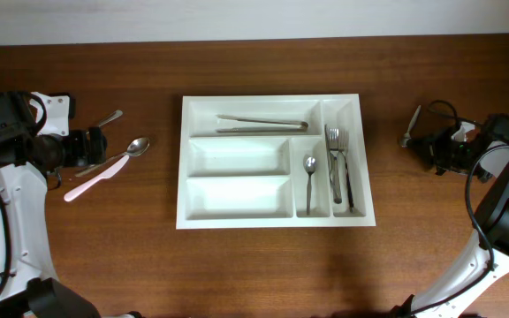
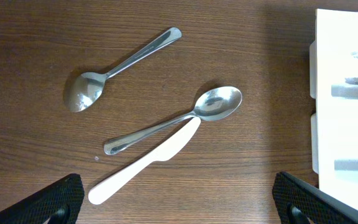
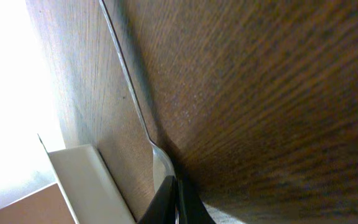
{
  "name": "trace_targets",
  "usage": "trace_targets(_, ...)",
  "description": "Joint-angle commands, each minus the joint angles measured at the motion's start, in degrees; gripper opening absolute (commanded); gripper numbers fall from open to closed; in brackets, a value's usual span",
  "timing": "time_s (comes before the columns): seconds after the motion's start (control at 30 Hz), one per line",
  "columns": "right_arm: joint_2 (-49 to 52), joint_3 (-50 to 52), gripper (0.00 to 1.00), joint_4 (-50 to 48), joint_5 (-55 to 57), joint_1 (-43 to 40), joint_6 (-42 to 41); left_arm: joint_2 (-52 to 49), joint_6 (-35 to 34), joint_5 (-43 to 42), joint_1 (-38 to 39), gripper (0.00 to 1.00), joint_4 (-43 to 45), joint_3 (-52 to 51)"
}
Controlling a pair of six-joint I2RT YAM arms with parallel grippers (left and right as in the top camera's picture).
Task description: Pack container
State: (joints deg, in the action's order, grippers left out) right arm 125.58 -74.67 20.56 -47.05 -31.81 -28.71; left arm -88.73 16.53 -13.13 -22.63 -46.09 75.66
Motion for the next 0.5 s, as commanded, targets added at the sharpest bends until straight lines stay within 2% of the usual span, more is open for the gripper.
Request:
trace_targets(0.0,5.2,1.64,0.04,0.57,13.75,0.35,3.89,-0.42,0.7,-0.61,-0.15,0.99,0.02,1.09)
trace_targets(0.23,-1.57,-2.89,0.04,1.01,-1.95,0.37,19.12,-0.42,0.7,-0.61,-0.15,0.99,0.02,1.09)
trace_targets(0.33,-6.67,-4.72,0.04,1.84,-7.39,0.37,20.39,-0.42,0.7,-0.61,-0.15,0.99,0.02,1.09)
trace_targets(0.47,-14.86,-6.03,0.04,2.62,-8.92,0.72,20.96,-0.42,0.7,-0.61,-0.15,0.99,0.02,1.09)
